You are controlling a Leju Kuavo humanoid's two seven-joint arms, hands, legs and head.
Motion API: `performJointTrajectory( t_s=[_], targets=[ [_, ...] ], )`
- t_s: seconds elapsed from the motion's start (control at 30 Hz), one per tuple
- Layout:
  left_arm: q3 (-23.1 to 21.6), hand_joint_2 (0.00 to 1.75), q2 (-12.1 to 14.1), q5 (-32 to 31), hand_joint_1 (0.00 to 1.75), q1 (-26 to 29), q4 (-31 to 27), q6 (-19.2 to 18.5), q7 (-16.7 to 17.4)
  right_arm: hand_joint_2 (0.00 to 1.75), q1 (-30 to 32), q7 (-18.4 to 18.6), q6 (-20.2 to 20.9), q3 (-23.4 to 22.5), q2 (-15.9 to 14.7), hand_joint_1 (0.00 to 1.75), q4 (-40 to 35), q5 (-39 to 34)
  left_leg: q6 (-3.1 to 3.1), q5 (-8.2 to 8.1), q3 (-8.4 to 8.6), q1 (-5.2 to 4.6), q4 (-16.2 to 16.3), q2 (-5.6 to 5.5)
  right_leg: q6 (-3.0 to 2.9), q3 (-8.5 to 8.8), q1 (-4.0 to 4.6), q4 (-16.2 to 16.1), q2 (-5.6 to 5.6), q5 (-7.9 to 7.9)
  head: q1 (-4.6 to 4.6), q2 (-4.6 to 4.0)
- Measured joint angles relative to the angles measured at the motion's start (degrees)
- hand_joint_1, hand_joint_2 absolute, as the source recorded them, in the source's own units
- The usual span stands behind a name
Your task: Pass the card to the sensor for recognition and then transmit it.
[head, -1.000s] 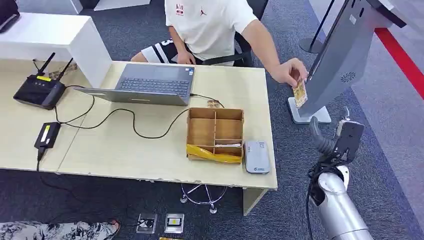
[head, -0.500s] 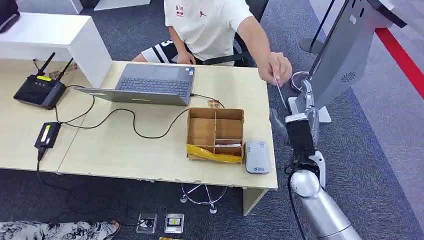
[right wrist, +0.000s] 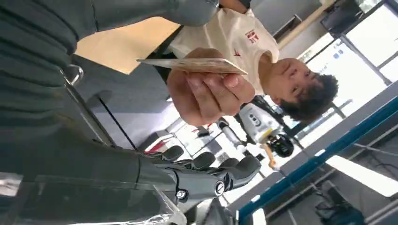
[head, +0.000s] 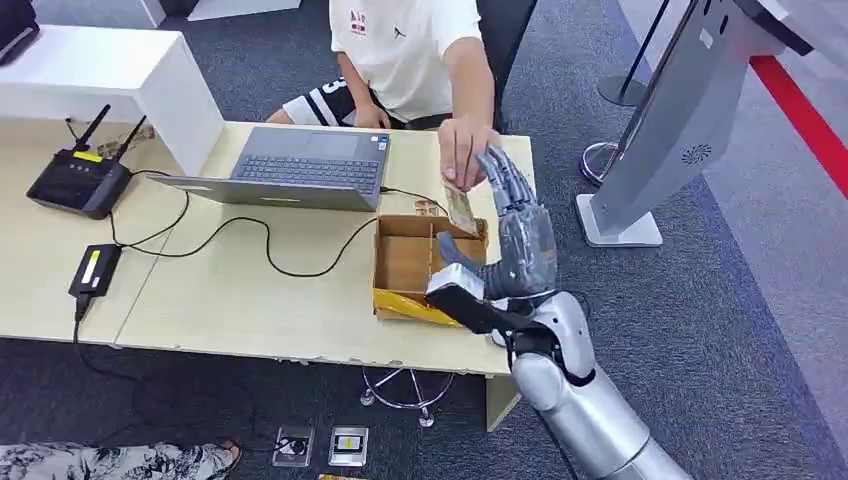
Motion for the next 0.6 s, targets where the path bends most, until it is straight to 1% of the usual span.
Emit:
performJointTrajectory(
  t_s=[0.13,0.17,0.2,0.23,0.27,0.3,0.33,0.37,0.4,0.5,0.57,0.6],
  targets=[
    [-0.67,1.75,0.33,0.02,0.00,-0.01,0.00,-0.44,-0.48,1.75,-1.11,2.03,-0.11,2.52,1.64,0.00,0.79,7.56,0.00,0.00,-0.01,0.00,0.00,0.00,0.00,-0.01,0.00,0.00,0.00,0.00,0.00,0.00],
    [-1.00,1.75,0.46,0.04,0.00,-0.01,0.00,-0.57,-0.55,1.75,-1.40,2.58,-0.20,3.09,2.00,0.03,1.11,9.33,0.00,0.00,-0.01,0.00,0.00,0.00,0.00,-0.01,0.00,0.00,0.01,0.00,0.00,0.00],
    [-1.22,1.75,0.52,0.04,0.00,-0.01,0.00,-0.83,-0.72,1.75,-1.68,3.11,-0.33,3.53,2.35,0.21,1.45,11.14,0.00,0.00,-0.01,0.00,0.00,0.01,0.00,-0.02,0.00,0.00,0.02,0.00,0.00,0.00],
    [-1.42,1.75,0.65,0.04,0.00,-0.02,0.00,-1.05,-0.94,1.75,-1.91,3.85,-0.59,4.01,2.58,0.42,1.73,13.11,0.00,0.00,-0.01,0.00,0.00,0.01,0.00,-0.02,0.00,0.00,0.01,0.00,0.00,0.00],
    [-1.46,1.75,0.74,0.04,0.00,-0.02,0.00,-1.31,-1.09,1.75,-2.13,4.50,-0.79,4.42,2.87,0.56,2.03,14.99,0.00,0.00,-0.01,0.00,0.00,0.01,0.00,-0.02,0.00,0.00,0.02,0.00,0.00,0.00],
    [-1.55,1.75,0.81,0.04,0.00,-0.02,0.00,-1.60,-1.18,1.75,-2.34,5.14,-1.09,4.73,3.02,1.20,2.36,16.71,0.00,0.00,-0.01,0.00,0.00,0.01,0.00,-0.02,0.00,-0.01,0.01,0.00,0.00,0.00],
    [-1.75,1.75,0.96,0.07,0.00,-0.02,0.00,-1.68,-1.22,1.75,-2.48,5.62,-1.33,4.99,3.24,1.47,2.69,17.91,0.00,0.00,-0.01,0.00,0.00,0.01,0.00,-0.02,0.00,-0.01,0.02,0.00,0.00,0.02],
    [-2.01,1.75,1.01,0.09,0.00,-0.02,0.00,-1.73,-1.36,1.75,-2.61,5.90,-1.46,5.21,3.39,1.52,3.06,18.47,0.00,0.00,-0.01,0.00,0.00,0.01,0.00,-0.02,0.00,-0.01,0.02,0.00,0.00,0.02],
    [-2.27,1.75,1.07,0.17,0.00,-0.02,0.00,-1.73,-1.51,1.75,-2.69,6.27,-1.62,5.58,3.52,1.61,3.41,18.96,0.00,0.00,-0.01,0.00,0.00,0.01,0.00,-0.03,0.00,0.00,0.02,0.00,0.00,0.00],
    [-2.47,1.75,1.16,0.39,0.00,-0.02,0.00,-1.73,-1.73,1.75,-2.76,6.74,-1.90,6.02,3.92,1.61,4.18,19.72,0.00,0.00,-0.01,0.00,0.00,0.01,0.00,-0.03,0.00,-0.01,0.02,0.00,0.00,0.02],
    [-2.67,1.75,1.18,0.50,0.00,-0.02,0.00,-1.73,-1.79,1.75,-2.87,6.93,-2.12,6.33,4.12,1.66,4.70,20.14,0.00,0.00,-0.01,0.00,0.00,0.01,0.00,-0.04,0.00,-0.01,0.03,0.00,0.00,0.00],
    [-2.82,1.75,1.20,0.55,0.00,-0.02,0.00,-1.73,-1.86,1.75,-2.93,7.04,-2.16,6.50,4.25,1.62,5.05,20.38,0.00,0.00,-0.01,0.00,0.00,0.01,0.00,-0.04,0.00,0.00,0.03,0.00,0.00,0.02]
  ],
)
